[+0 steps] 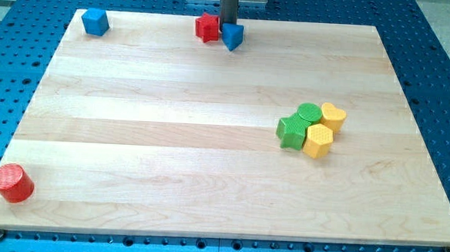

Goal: Move the triangle to the top right of the red star

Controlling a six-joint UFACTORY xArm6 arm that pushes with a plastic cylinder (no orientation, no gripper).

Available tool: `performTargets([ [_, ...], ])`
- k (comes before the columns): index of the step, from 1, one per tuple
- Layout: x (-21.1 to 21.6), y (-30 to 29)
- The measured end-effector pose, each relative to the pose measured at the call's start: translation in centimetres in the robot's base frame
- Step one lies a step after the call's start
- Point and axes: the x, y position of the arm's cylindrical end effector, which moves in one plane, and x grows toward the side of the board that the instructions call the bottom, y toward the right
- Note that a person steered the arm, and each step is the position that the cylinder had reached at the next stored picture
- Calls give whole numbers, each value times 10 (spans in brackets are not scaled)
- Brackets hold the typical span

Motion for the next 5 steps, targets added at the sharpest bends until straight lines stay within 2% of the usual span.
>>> performTargets([
  [1,6,-67],
  [2,46,-126],
  [3,78,-123],
  [4,59,-99],
  [5,40,-51],
])
